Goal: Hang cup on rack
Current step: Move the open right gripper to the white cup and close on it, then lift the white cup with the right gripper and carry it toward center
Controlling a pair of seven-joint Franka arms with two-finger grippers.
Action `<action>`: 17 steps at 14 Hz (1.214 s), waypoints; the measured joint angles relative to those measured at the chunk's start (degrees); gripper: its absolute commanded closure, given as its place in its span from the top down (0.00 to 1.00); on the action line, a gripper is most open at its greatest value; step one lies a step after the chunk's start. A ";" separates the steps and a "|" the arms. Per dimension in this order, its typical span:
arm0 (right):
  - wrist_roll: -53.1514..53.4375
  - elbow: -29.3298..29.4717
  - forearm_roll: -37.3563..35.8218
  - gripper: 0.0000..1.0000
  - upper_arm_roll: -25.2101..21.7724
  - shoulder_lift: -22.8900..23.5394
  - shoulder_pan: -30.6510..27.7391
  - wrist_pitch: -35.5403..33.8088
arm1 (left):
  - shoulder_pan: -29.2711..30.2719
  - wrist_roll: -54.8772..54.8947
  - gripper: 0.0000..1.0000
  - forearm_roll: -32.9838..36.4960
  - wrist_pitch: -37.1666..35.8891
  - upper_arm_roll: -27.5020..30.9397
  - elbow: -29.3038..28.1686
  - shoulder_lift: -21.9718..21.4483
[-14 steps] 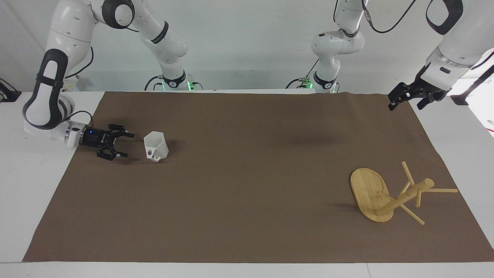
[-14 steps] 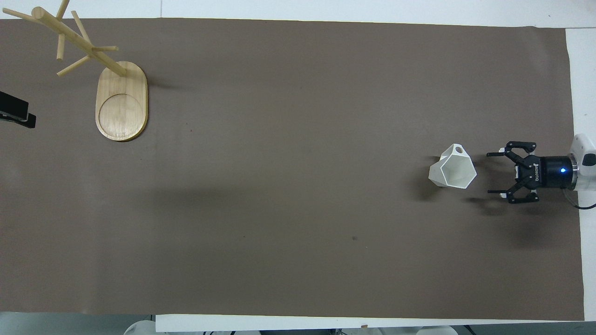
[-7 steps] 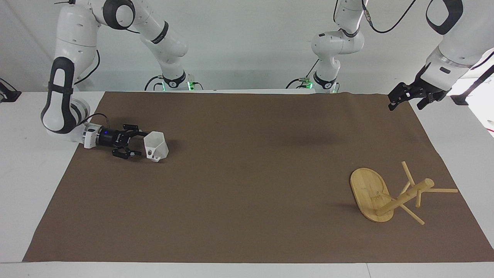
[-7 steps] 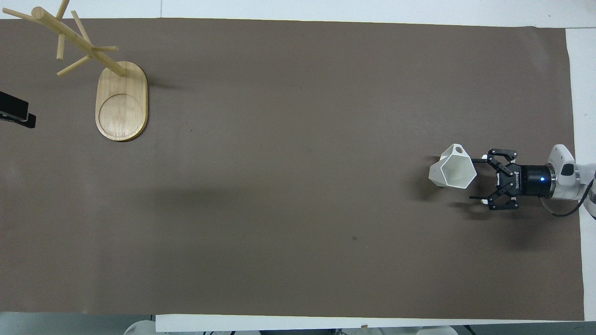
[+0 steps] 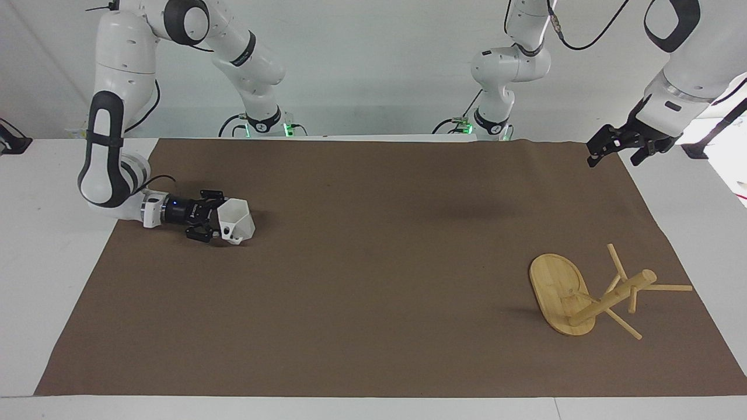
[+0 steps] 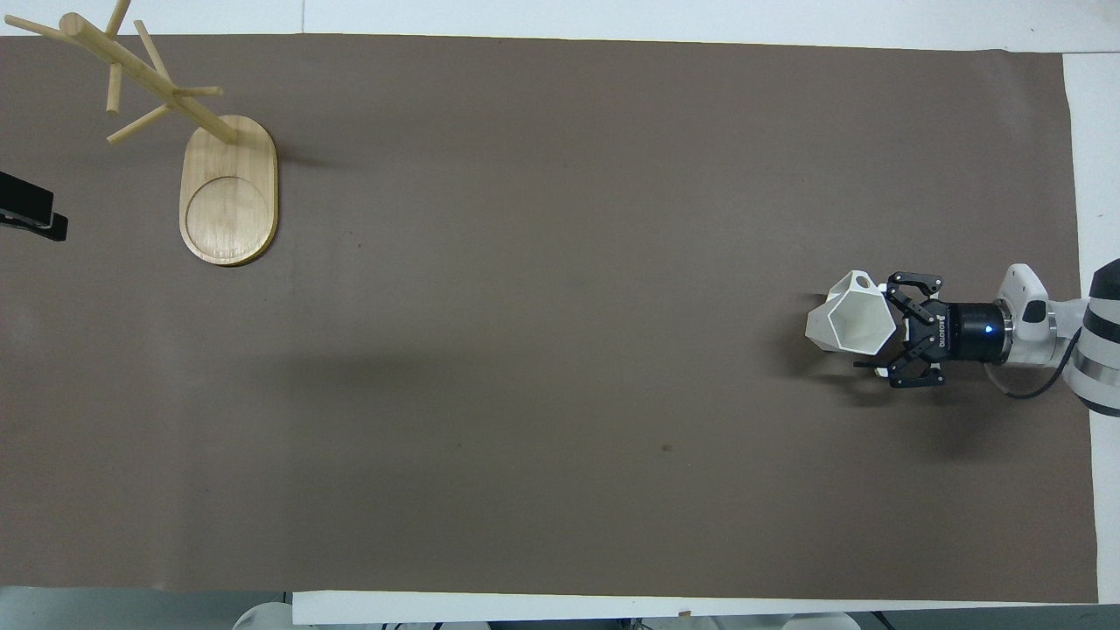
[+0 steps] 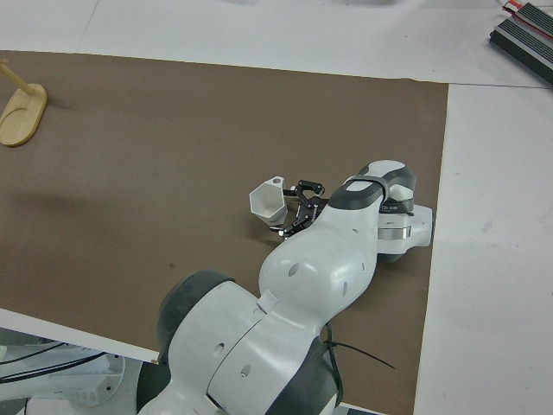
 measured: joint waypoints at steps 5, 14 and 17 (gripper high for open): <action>-0.19 -1.14 1.56 1.00 -0.23 -0.09 -0.07 0.24 | 0.00 0.00 1.00 0.00 0.00 0.00 0.00 0.00; -3.85 -3.40 3.86 1.00 -0.10 -0.57 1.40 0.70 | 0.00 0.00 1.00 0.00 0.00 0.00 0.00 0.00; -3.87 -3.43 4.00 1.00 -0.08 -0.57 1.85 1.96 | 0.00 0.00 1.00 0.00 0.00 0.00 0.00 0.00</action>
